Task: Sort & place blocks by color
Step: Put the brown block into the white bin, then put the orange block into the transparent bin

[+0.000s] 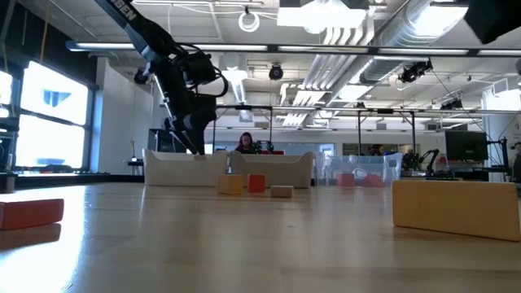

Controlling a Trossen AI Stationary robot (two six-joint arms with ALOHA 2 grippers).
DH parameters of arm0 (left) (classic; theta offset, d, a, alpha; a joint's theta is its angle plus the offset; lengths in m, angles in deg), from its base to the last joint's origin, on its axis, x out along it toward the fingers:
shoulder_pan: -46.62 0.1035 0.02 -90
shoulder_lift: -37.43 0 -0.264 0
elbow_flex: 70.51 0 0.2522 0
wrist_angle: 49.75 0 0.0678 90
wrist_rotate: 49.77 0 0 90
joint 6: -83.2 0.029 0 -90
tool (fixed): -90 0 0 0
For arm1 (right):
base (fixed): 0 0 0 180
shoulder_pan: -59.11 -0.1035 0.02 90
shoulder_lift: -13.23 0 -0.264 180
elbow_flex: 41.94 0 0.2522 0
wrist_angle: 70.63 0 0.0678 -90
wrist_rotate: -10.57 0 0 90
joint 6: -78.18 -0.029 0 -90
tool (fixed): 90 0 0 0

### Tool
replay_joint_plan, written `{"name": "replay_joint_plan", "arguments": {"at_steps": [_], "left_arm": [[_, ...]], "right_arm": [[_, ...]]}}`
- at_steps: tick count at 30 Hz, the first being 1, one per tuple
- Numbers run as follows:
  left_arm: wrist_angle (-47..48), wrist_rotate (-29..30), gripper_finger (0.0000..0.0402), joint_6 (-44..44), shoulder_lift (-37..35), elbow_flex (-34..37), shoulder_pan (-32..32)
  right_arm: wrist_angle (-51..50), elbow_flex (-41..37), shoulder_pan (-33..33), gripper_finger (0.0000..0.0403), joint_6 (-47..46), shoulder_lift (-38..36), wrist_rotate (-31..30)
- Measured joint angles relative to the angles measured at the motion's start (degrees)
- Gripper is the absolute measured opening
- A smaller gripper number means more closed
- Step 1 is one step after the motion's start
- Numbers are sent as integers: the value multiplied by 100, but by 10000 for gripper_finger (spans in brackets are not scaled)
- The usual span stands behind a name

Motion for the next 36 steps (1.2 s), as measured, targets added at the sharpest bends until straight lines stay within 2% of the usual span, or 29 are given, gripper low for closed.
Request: {"name": "replay_joint_plan", "arguments": {"at_steps": [4,11,20,36], "left_arm": [[2,9,191,-15,0,-1,0],[47,19,212,-79,0,-197,-7],[55,18,213,-101,-2,-332,-17],[69,19,213,7,-2,-332,-17]], "right_arm": [[-11,0,-286,209,-349,0,-191],[-357,0,-561,209,-390,0,-455],[-624,0,-733,209,-281,0,-774],[-1339,-2,-766,209,-281,0,-913]]}}
